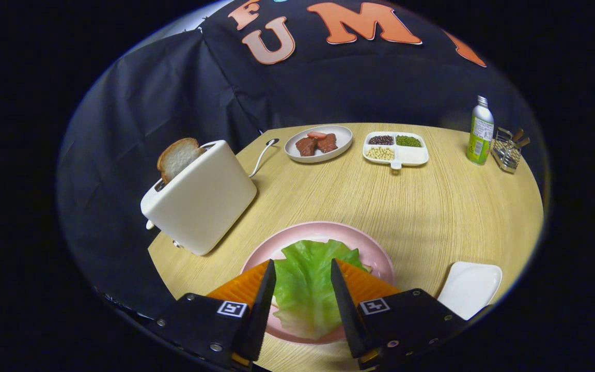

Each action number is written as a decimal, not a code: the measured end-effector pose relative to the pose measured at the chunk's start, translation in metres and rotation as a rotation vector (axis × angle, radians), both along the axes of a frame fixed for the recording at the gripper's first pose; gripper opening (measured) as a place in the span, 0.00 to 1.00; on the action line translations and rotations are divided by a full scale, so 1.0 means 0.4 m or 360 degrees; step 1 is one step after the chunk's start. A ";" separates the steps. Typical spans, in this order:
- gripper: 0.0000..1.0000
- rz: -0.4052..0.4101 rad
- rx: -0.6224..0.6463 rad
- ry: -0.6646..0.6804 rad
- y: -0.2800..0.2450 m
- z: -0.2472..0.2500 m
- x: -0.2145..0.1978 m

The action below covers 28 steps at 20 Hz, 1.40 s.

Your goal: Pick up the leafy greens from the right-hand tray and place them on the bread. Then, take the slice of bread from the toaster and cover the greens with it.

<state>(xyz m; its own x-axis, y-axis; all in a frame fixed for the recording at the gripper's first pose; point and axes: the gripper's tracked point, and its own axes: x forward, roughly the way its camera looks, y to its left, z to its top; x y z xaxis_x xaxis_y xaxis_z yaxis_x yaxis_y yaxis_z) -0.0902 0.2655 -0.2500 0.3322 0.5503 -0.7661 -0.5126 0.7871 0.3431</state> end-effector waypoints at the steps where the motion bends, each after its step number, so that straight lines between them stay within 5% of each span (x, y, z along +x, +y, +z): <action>1: 0.72 -0.0003 -0.0022 -0.0029 0.004 0.014 0.012; 5: 0.83 -0.0017 -0.0024 -0.0031 0.056 0.083 0.041; 17: 0.94 0.0090 0.0055 -0.0065 0.352 0.309 0.101; 28: 0.96 0.0140 0.0066 0.0152 0.606 0.311 0.104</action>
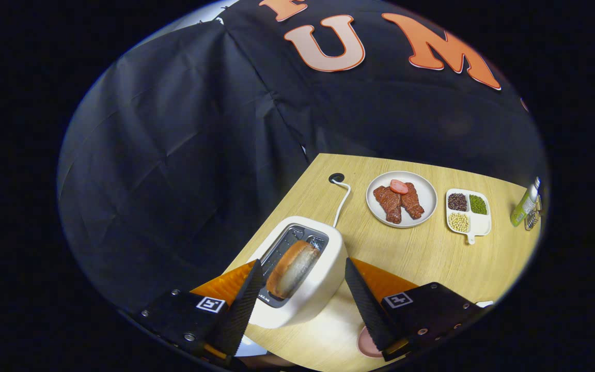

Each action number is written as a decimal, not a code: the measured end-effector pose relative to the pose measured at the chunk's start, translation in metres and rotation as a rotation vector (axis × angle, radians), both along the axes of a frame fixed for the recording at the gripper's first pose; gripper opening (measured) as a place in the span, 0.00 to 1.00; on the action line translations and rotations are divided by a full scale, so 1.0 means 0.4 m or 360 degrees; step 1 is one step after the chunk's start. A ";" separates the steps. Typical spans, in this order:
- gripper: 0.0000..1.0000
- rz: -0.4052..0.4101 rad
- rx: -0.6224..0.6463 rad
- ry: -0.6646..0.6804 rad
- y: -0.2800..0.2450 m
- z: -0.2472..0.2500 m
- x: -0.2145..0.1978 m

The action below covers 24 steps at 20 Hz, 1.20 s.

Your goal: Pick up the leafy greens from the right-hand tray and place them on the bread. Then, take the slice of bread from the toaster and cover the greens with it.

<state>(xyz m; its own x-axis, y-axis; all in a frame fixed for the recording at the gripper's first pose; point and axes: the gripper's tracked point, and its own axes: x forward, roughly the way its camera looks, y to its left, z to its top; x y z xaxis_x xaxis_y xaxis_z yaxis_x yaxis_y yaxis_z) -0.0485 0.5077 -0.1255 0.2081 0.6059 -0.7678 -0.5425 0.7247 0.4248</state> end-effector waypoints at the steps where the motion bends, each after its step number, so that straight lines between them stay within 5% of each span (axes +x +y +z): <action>1: 0.93 0.0003 -0.0015 0.0017 0.015 -0.009 0.000; 4: 0.87 0.0041 -0.0046 0.0107 0.060 -0.051 -0.022; 17: 0.18 0.0061 -0.0126 0.0090 0.065 -0.097 -0.034; 24: 0.10 -0.0016 0.0087 0.0075 -0.014 -0.001 -0.018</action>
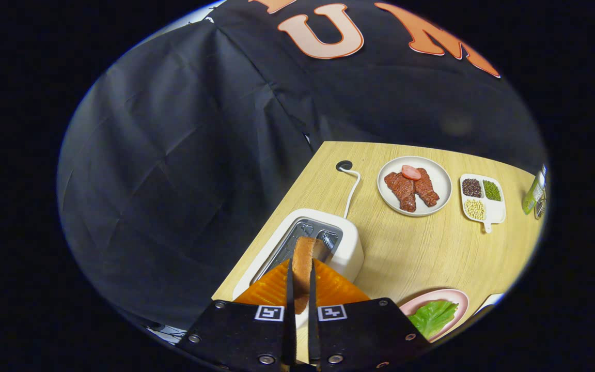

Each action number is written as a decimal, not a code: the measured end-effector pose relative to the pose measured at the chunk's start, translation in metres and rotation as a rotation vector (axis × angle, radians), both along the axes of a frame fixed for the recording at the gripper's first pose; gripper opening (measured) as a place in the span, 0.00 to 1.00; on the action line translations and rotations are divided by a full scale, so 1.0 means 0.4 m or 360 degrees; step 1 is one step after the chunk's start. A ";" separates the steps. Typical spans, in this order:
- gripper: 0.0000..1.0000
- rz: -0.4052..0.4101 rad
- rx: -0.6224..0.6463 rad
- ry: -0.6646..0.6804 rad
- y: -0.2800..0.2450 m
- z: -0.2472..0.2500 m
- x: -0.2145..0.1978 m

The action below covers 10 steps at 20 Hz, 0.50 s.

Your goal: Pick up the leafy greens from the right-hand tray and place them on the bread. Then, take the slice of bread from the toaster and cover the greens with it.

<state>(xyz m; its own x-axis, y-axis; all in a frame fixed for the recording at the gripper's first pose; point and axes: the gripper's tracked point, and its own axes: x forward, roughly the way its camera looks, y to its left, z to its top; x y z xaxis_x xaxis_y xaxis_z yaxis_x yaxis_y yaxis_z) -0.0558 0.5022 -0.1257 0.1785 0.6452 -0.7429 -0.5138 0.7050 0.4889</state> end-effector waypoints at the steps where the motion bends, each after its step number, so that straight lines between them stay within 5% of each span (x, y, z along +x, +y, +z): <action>1: 0.10 -0.0012 0.0038 -0.0013 -0.011 0.019 0.001; 10: 0.09 -0.0078 0.0185 -0.0206 -0.194 0.108 0.018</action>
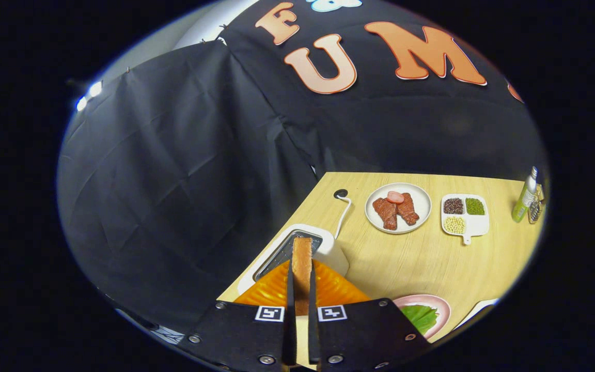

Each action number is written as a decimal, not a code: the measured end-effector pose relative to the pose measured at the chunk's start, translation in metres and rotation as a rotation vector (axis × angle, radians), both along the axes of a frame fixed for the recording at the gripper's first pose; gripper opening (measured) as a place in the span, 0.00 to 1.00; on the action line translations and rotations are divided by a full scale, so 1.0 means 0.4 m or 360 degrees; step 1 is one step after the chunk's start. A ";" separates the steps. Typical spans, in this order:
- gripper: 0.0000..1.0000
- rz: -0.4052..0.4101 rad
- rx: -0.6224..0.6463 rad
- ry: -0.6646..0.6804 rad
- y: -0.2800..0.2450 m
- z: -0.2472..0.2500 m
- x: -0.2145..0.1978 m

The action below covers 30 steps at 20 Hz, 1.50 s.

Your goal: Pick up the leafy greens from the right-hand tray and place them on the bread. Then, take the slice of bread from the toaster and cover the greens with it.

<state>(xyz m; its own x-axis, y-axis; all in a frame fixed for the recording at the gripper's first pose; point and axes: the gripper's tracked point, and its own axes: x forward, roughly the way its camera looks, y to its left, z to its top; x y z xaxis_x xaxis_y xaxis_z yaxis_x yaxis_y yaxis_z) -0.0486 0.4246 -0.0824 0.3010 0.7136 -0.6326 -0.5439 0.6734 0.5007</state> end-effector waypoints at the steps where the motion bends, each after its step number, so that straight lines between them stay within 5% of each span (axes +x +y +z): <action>1: 0.09 -0.0009 0.0010 -0.0003 -0.017 -0.003 -0.002; 30: 0.09 -0.0286 -0.0075 0.0325 -0.427 -0.385 -0.118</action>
<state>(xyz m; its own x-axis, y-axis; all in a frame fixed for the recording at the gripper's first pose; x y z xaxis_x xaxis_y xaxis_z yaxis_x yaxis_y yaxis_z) -0.0957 0.2538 -0.2365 0.2827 0.6284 -0.7247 -0.3045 0.7752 0.5535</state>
